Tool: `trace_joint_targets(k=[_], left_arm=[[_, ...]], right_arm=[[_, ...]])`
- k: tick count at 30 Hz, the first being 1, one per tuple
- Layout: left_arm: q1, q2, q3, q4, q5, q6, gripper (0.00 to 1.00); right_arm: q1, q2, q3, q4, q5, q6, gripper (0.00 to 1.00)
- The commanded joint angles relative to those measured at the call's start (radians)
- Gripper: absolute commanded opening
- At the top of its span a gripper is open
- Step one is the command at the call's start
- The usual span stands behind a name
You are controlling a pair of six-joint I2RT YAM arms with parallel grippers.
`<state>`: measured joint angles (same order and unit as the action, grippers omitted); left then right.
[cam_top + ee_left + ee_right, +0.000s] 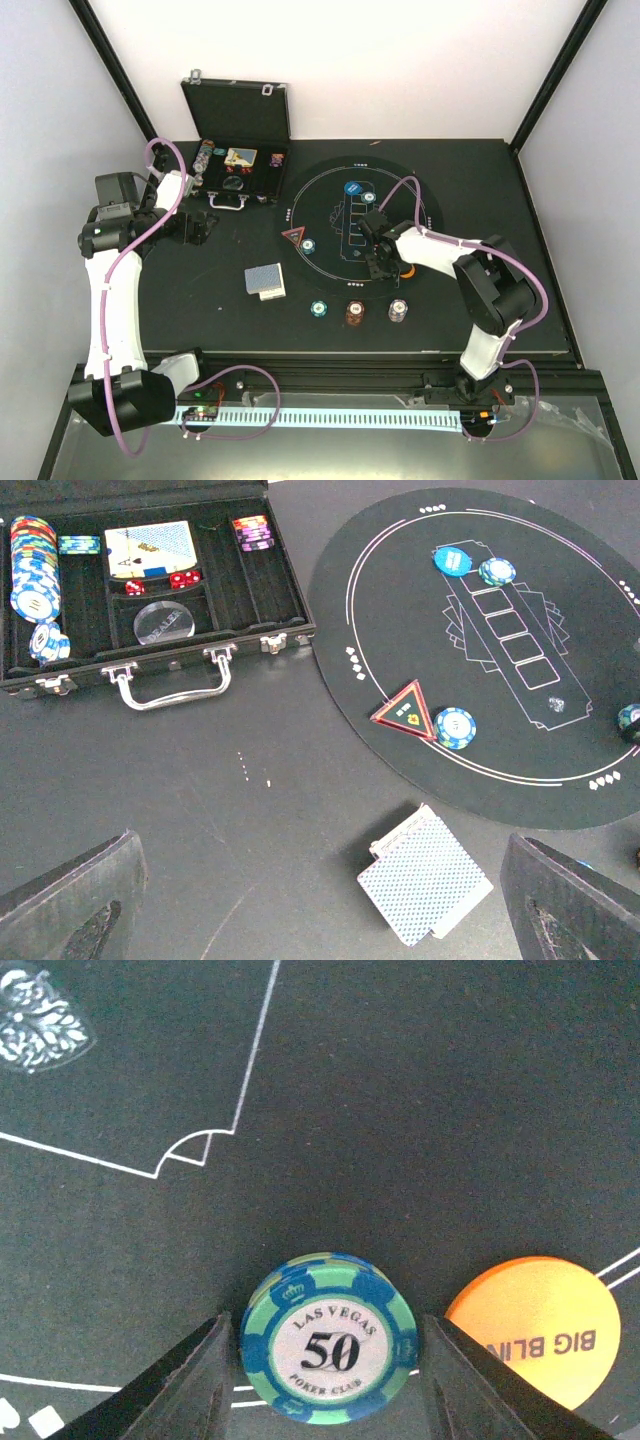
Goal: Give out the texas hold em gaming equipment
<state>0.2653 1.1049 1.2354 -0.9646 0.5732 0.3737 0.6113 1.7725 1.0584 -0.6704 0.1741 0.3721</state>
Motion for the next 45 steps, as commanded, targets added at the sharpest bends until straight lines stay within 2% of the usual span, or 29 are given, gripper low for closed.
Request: trace_joint_targets(k=[1,4,9,16,20,24,32,45], left_arm=[[0.007,-0.015,0.013,-0.005,0.020,-0.002,0.99],[0.007,-0.015,0.015,-0.003,0.022,-0.003,0.99],[0.006,-0.014,0.013,0.000,0.023,-0.005,0.99],[0.007,-0.009,0.013,0.006,0.033,-0.009,0.99],[0.006,-0.008,0.015,0.007,0.033,-0.009,0.99],[0.007,-0.007,0.013,0.007,0.033,-0.009,0.99],[0.006,-0.012,0.012,0.007,0.030,-0.004,0.99],[0.006,-0.013,0.009,0.003,0.026,-0.007,0.99]], right_arm=[[-0.007,-0.008,0.009,0.005,0.007,0.002,0.60],[-0.004,-0.044,0.021,-0.014,0.002,0.000,0.69],[0.032,-0.133,0.045,-0.066,0.006,0.004,0.73],[0.209,-0.228,0.075,-0.161,0.007,0.035,0.83],[0.316,-0.240,0.083,-0.195,-0.006,0.054,0.87],[0.372,-0.226,0.077,-0.217,-0.012,0.059,0.89],[0.398,-0.218,0.026,-0.203,-0.031,0.062,0.87],[0.429,-0.208,-0.026,-0.177,-0.069,0.059,0.67]])
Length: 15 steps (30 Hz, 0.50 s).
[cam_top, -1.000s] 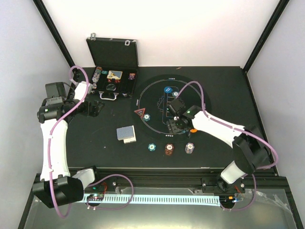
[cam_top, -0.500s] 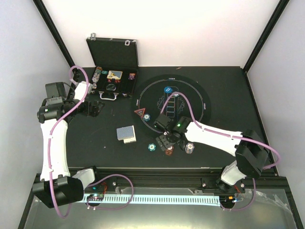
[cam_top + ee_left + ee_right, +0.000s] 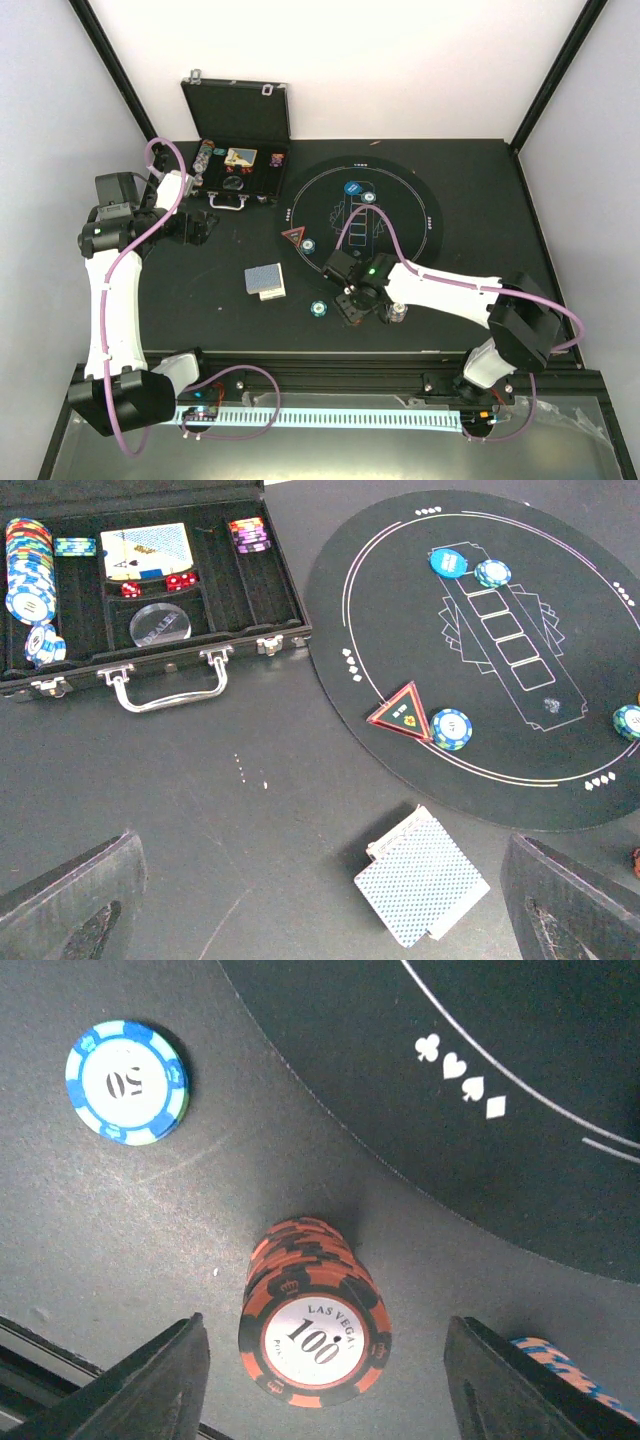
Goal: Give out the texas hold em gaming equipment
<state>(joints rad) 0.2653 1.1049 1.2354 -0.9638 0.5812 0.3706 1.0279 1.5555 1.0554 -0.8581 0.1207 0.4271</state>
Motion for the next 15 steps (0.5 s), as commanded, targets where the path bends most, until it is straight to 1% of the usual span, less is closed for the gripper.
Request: trace_joint_targets(k=[1,4,8,15], left_arm=[[0.006,-0.013,0.010,0.002,0.018,-0.004,0.99],[0.007,-0.014,0.010,0.002,0.021,-0.006,0.99],[0.006,-0.018,0.011,0.001,0.019,-0.004,0.99],[0.006,-0.022,0.010,-0.004,0.011,-0.001,0.99]], right_arm=[[0.015,0.011,-0.025,0.014,-0.017,0.005,0.66],[0.016,0.018,-0.033,0.021,-0.019,0.007,0.65],[0.017,0.026,-0.036,0.028,-0.018,0.007,0.58],[0.016,0.033,-0.044,0.040,-0.020,0.005,0.49]])
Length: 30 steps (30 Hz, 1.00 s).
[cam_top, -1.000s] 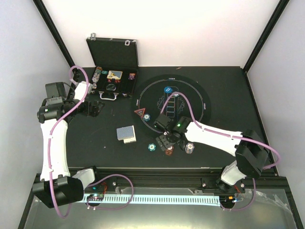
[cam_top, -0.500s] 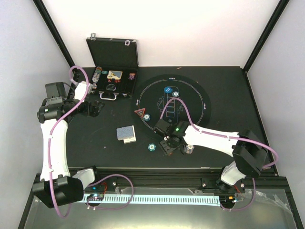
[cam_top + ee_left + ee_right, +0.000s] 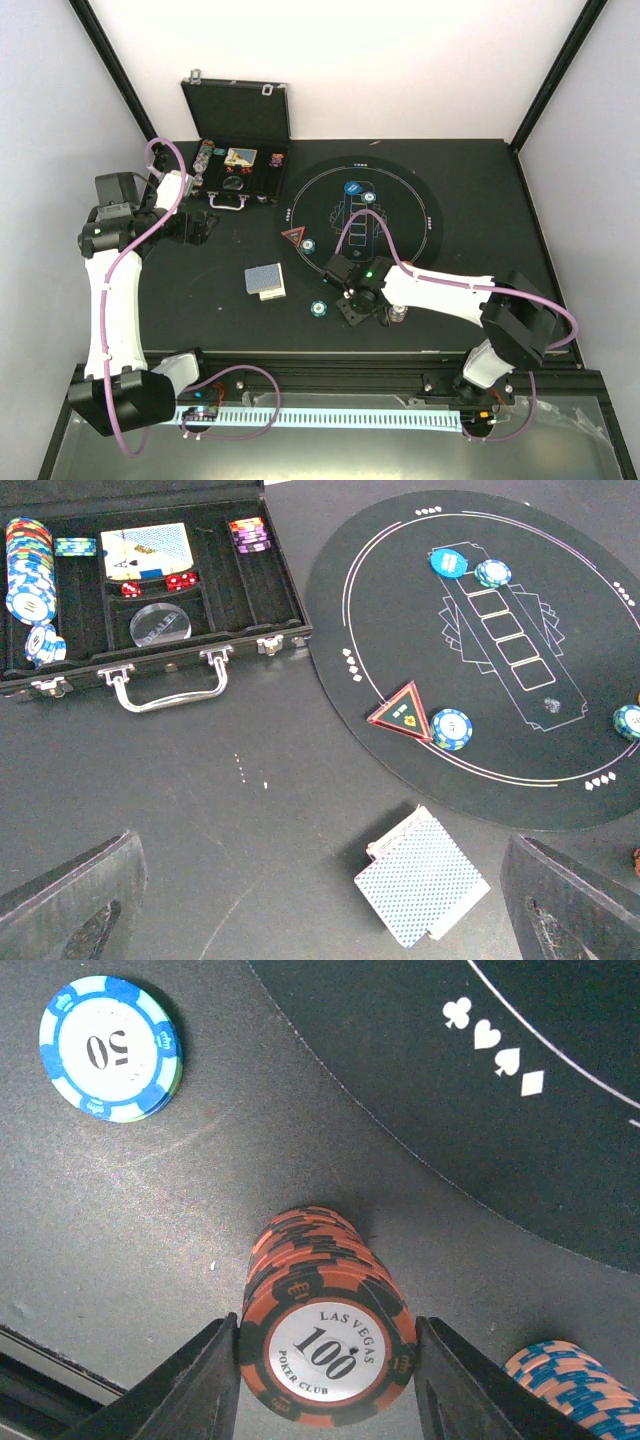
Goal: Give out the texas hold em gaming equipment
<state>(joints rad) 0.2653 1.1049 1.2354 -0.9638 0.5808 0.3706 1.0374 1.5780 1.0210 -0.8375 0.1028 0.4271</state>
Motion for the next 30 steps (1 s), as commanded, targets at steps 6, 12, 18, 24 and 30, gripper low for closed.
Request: trace_joint_targets(k=[6,12,18,24,30], left_arm=[[0.007,-0.022,0.013,-0.004,0.011,-0.002,0.99],[0.007,-0.020,0.013,-0.004,0.010,-0.001,0.99],[0.007,-0.018,0.014,-0.004,0.010,-0.001,0.99],[0.006,-0.019,0.013,-0.004,0.009,-0.001,0.99],[0.006,-0.018,0.013,-0.006,0.005,0.001,0.99]], right_arm=[[0.007,0.019,-0.020,0.029,-0.009,0.005,0.46],[0.007,0.011,-0.013,0.026,-0.006,0.005,0.31],[0.007,-0.008,0.020,-0.008,0.012,0.003,0.21],[0.007,-0.033,0.099,-0.067,0.055,-0.003,0.16],[0.002,0.005,0.198,-0.087,0.091,-0.021,0.16]])
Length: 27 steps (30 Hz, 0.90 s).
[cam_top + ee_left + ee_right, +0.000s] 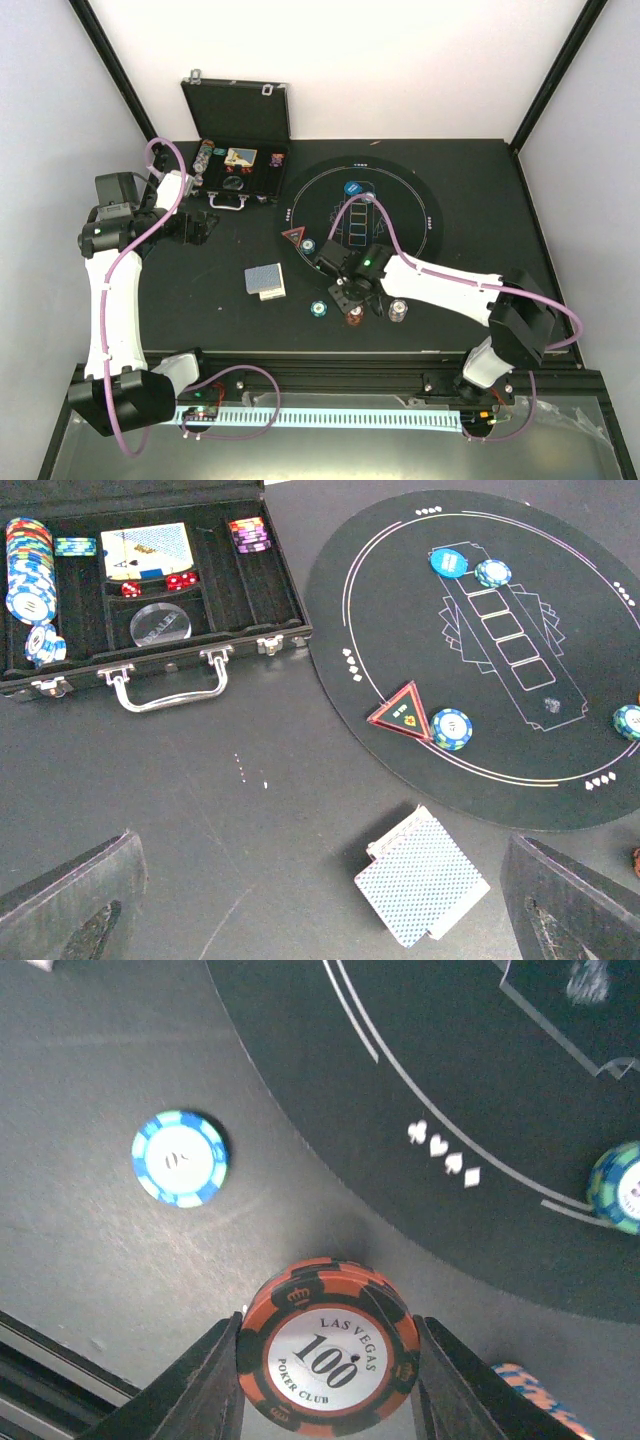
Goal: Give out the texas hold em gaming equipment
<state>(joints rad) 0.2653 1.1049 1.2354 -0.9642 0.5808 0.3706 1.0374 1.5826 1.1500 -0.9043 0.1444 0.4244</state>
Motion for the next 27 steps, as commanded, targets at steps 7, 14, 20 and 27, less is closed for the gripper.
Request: trace_joint_targets(k=[7,14,20,27], left_arm=[[0.006,-0.013,0.013,-0.012,0.002,-0.001,0.99],[0.008,-0.012,0.022,-0.016,-0.004,-0.002,0.99],[0.008,-0.007,0.030,-0.017,0.002,-0.005,0.99],[0.009,-0.004,0.033,-0.021,0.003,-0.002,0.99]], right_arm=[[-0.063,0.172,0.218,0.041,0.045,-0.069,0.14],[-0.130,0.406,0.398,0.065,0.013,-0.121,0.14],[-0.138,0.525,0.466,0.082,-0.013,-0.134,0.15],[-0.160,0.575,0.479,0.114,-0.038,-0.123,0.15]])
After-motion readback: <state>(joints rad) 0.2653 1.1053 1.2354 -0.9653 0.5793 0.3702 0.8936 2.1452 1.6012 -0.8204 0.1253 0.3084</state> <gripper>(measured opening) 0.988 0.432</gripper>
